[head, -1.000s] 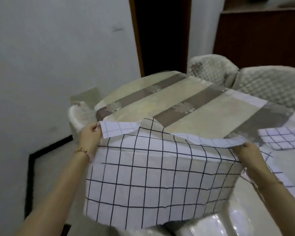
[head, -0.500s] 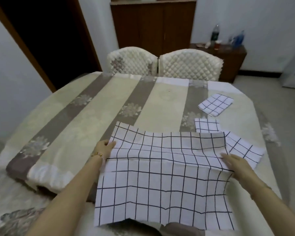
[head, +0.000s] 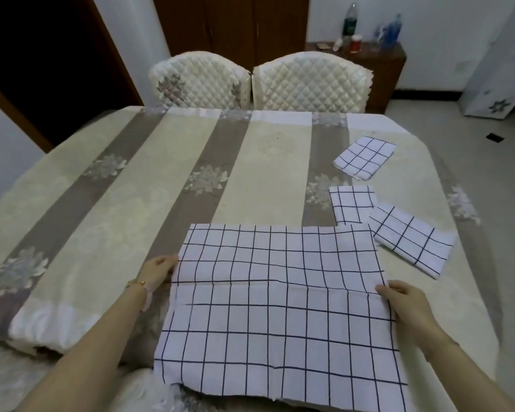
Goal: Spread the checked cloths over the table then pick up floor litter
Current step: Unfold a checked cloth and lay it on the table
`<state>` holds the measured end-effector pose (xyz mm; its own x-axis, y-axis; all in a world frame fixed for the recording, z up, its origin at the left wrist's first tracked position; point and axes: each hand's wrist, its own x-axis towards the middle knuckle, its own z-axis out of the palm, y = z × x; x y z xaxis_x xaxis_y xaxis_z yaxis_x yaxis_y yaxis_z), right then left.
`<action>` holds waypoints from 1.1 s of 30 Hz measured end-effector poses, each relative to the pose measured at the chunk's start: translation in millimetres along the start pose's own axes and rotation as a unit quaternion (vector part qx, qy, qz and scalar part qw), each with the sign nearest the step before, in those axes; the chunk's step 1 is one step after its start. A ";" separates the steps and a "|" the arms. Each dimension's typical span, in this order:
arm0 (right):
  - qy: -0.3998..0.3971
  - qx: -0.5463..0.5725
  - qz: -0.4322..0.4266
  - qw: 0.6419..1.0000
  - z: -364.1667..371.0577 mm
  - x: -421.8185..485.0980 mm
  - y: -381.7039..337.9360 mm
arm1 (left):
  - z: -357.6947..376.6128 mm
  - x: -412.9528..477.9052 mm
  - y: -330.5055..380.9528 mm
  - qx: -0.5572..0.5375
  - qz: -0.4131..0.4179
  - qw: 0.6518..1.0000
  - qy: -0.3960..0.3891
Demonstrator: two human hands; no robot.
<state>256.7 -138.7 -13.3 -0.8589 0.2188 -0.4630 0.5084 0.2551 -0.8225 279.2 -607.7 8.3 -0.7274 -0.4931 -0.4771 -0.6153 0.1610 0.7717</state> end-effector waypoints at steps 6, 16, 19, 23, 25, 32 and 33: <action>0.012 -0.031 0.000 0.999 -7.7 -13.0 19.7 | -23.5 -6.9 -35.4 0.005 -0.078 0.991 -0.111; 0.035 -0.067 0.000 0.997 -3.5 -29.2 28.8 | -12.0 -2.6 -24.3 0.155 0.060 0.986 0.010; 0.041 -0.065 -0.002 0.997 4.1 -27.9 25.5 | -9.9 5.1 -19.7 0.143 0.064 0.986 0.053; 0.034 -0.111 0.022 0.993 3.8 -30.9 30.8 | -13.6 9.4 -27.2 0.176 0.035 0.983 0.040; 0.012 -0.135 0.028 0.990 1.0 -32.9 30.6 | -15.1 11.0 -29.8 0.185 0.020 0.982 0.028; 0.027 -0.102 0.006 0.994 8.2 -11.4 -13.7 | 1.0 33.3 3.6 0.119 0.020 0.993 0.015; 0.038 -0.088 0.001 0.995 12.8 -6.2 -21.9 | 4.8 37.2 9.0 0.109 0.020 0.994 0.017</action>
<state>250.1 -157.7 3.4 -0.8541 0.2885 -0.4328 0.5188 0.4147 -0.7476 245.2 -620.5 -4.5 -0.7438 -0.5112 -0.4308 -0.6403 0.3599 0.6786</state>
